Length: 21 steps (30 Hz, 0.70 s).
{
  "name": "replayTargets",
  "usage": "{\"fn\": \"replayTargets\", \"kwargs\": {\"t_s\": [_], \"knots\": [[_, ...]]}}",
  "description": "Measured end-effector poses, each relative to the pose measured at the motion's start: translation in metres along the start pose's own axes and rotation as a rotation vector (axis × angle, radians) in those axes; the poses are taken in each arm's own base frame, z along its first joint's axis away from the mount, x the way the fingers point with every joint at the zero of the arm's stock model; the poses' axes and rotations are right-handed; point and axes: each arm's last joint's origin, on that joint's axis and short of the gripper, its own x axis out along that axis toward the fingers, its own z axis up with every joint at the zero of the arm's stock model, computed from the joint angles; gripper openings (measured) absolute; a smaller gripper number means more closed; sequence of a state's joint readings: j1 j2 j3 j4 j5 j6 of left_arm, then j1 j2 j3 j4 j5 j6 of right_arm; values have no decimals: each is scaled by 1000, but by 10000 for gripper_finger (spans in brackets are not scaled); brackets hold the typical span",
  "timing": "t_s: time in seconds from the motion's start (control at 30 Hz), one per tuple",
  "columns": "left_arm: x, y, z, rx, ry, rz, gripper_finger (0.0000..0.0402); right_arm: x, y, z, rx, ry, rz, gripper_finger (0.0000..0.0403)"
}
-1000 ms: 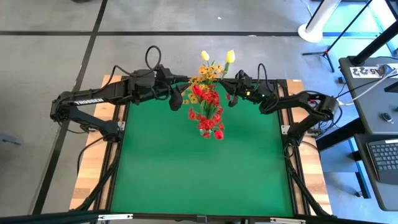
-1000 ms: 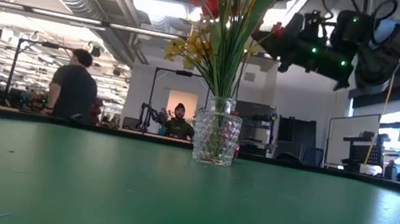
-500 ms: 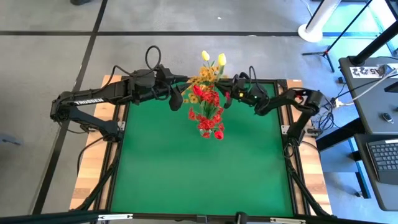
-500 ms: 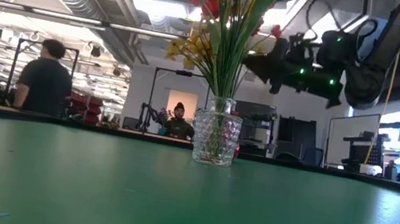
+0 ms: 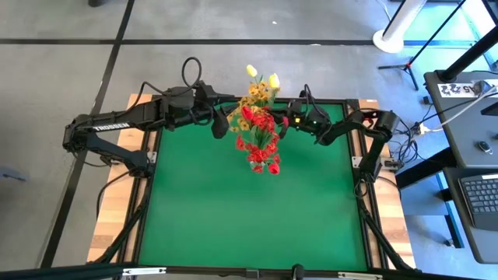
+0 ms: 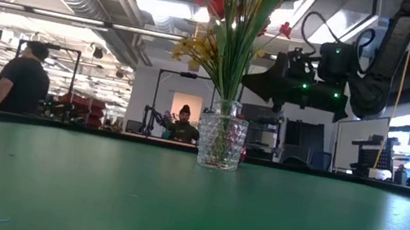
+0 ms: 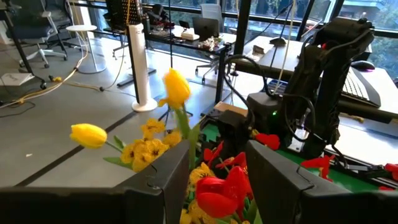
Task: Sort flowers into vase by color
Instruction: Put the yellow flower into the red vase, then return to Home Position
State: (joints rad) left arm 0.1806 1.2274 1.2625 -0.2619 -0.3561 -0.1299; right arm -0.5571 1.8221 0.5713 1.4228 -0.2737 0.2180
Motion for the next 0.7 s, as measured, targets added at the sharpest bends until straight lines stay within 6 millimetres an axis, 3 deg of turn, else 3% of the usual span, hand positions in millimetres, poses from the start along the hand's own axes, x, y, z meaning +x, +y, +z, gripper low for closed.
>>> {"fn": "replayTargets", "kwargs": {"t_s": [0.33, 0.5, 0.7], "knots": [[0, 2, -4, 16, 40, 47, 153, -1, 1, -6, 43, 97, 56, 195], [0, 2, -6, 23, 51, 61, 153, -3, 6, 10, 26, 135, 60, 260], [-5, 5, -3, 37, 35, 118, 153, -14, 15, 36, -41, 239, 49, 305]]}}
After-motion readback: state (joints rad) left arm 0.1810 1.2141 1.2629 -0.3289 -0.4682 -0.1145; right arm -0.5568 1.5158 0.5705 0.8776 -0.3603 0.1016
